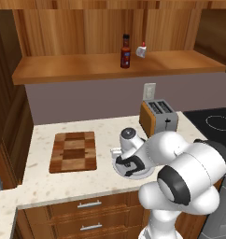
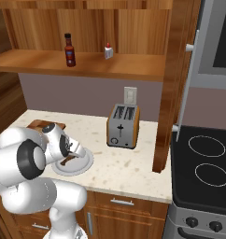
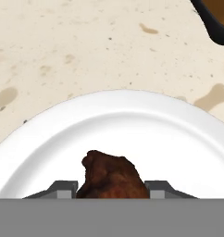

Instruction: Pick the chicken drumstick from the plate and place it on the cutting board. Then pick the condiment bottle from the cabinet and place it next to the cutting board.

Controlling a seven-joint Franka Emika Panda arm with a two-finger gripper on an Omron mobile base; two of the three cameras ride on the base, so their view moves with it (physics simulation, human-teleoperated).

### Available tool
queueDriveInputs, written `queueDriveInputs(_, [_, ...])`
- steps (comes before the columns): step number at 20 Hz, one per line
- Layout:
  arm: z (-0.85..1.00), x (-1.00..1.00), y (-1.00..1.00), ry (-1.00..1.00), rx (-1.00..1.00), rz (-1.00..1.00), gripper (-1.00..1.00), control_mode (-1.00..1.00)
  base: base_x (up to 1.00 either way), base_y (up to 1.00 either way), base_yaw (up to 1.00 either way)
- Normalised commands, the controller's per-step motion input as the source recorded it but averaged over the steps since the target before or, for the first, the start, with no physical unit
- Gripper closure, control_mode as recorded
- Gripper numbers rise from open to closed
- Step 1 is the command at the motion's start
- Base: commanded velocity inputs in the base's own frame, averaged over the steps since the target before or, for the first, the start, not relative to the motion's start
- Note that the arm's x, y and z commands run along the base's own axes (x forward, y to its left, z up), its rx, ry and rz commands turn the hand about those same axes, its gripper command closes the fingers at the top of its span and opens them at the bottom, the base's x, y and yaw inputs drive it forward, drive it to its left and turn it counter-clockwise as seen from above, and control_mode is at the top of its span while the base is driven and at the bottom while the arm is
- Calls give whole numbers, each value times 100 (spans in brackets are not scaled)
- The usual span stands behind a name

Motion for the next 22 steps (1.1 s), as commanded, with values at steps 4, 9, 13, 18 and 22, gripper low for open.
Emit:
queueDriveInputs(4, [0, 0, -4, 0, 0, 0, 100, -100, 0, 0, 0])
queueDriveInputs(9, [18, 0, -4, -1, 3, -1, 100, -100, 0, 0, 0])
queueDriveInputs(13, [22, 0, -5, -1, 5, -3, 100, -100, 0, 0, 0])
queueDriveInputs(18, [18, 0, 0, 0, 5, -2, 100, -100, 0, 0, 0])
queueDriveInputs(22, [15, 0, 0, 0, 3, -1, 100, -100, 0, 0, 0])
